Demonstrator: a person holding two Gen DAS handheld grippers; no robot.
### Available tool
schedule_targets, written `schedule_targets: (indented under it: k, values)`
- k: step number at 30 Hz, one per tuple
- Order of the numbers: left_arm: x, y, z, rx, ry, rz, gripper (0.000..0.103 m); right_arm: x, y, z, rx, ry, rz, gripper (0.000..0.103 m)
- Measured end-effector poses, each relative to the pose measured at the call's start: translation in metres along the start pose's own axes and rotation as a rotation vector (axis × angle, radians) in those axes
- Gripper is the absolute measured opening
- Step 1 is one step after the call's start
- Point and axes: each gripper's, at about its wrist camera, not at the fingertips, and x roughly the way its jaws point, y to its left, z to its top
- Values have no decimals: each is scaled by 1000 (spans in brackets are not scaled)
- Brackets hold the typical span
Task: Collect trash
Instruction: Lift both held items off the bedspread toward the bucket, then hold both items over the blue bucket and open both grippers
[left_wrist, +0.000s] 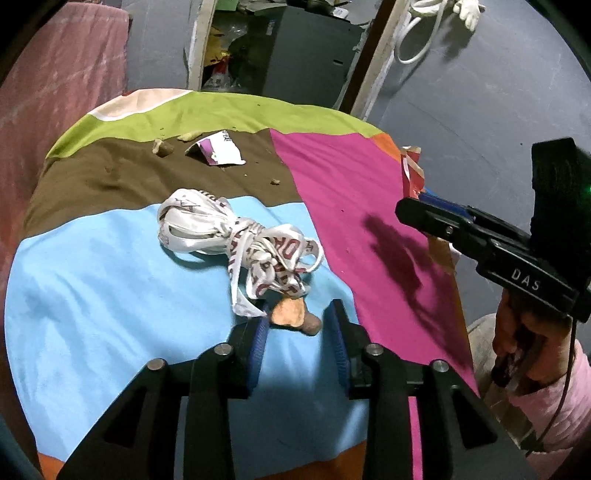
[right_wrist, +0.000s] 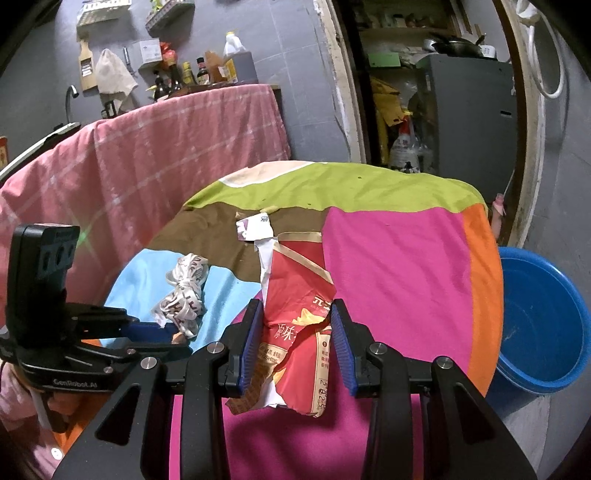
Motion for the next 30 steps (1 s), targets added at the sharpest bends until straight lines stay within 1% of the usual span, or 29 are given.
schedule_targets:
  k: [3, 9, 12, 16, 20, 25, 27, 28, 30]
  values:
    - [-1, -7, -2, 23, -9, 21, 24, 0, 0, 0, -2, 1, 1, 35]
    - [-8, -11, -7, -8, -26, 17, 24, -5, 1, -1, -2, -14, -1, 35]
    - [-20, -21, -8, 5, -76, 21, 24, -16, 3, -2, -18, -47, -14, 35]
    - [-38, -38, -6, 23, -186, 35, 24, -36, 4, 0, -33, -118, -34, 35]
    - [-53, -56, 2, 36, -310, 56, 24, -63, 7, 8, -59, -220, -69, 35]
    - [-68, -74, 26, 38, -472, 67, 24, -99, 11, 20, -101, -360, -133, 35]
    - [-75, -87, 38, 48, -555, 71, 24, -114, 9, 25, -111, -414, -159, 35]
    - [-78, -90, 42, 52, -581, 74, 24, -119, 9, 28, -116, -437, -172, 35]
    - [-83, -105, 52, 65, -660, 71, 24, -135, 6, 33, -125, -499, -207, 35]
